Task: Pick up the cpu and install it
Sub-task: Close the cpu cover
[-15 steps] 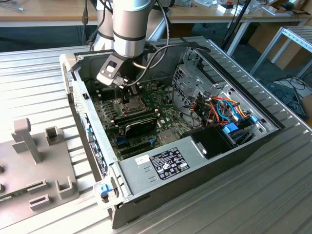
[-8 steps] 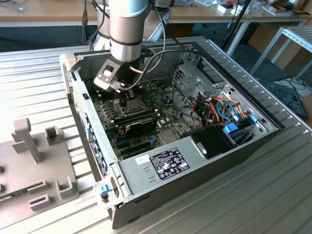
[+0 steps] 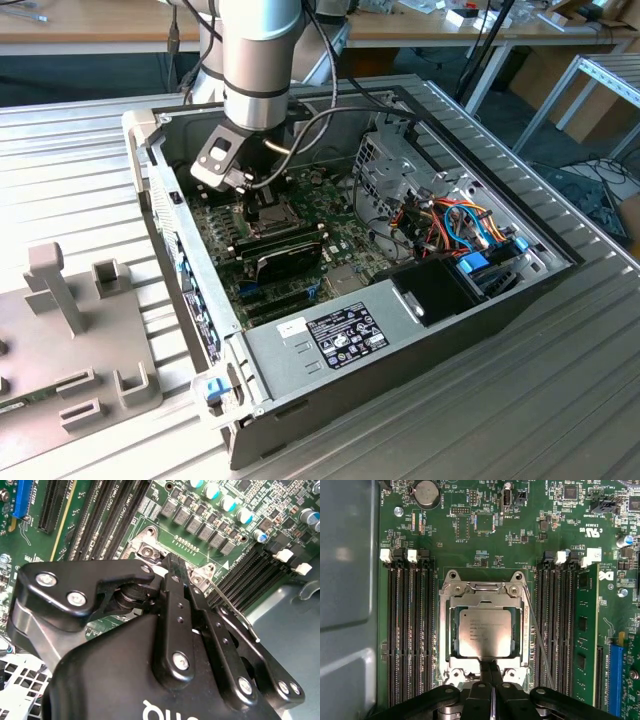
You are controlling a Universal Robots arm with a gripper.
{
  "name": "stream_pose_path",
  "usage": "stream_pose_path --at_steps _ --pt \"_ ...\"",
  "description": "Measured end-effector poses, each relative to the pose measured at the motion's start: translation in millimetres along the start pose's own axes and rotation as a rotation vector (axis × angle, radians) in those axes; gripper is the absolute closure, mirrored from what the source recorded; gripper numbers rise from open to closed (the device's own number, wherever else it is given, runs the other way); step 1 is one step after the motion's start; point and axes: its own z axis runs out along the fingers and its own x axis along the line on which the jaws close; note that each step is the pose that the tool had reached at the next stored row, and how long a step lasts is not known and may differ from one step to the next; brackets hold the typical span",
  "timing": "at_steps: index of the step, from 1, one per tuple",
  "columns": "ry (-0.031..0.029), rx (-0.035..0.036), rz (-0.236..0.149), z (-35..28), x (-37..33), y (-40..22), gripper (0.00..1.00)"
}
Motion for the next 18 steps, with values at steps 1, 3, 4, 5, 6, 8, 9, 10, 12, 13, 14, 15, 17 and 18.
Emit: stream_pose_path --at_steps 1,3,4,5,6,8,9,10,12,13,14,15,17,18 --pt "0.0001 -0.0001 0.000 0.1 0.0 0.0 0.89" --pt "0.0001 -0.0001 0.000 0.1 0.1 0.0 0.89" --pt "0.0003 -0.0003 0.000 0.4 0.1 0.0 0.89" --pt "0.0001 -0.0001 0.000 0.9 0.1 0.0 0.89" --pt "0.0000 0.0000 0.000 0.9 0.1 0.0 0.89" --pt "0.0000 -0.0001 0.000 0.9 0.1 0.0 0.89" --pt "0.0001 -0.0001 0.000 1.0 0.1 0.0 0.89" --pt "0.0001 -0.0001 0.000 1.1 0.1 0.0 0.89" --pt "0.0000 -0.0001 0.000 1.5 0.1 -0.1 0.89" --pt "0.0000 0.0000 0.000 1.5 0.1 -0.1 0.89" --pt "0.0001 -0.0001 0.000 1.6 0.1 0.0 0.89" --pt "0.0001 -0.0001 0.000 1.6 0.1 -0.1 0.89" --pt "0.0001 -0.0001 0.000 1.7 0.1 -0.1 0.89" --pt "0.0002 -0.0002 0.000 1.6 0.1 0.0 0.89"
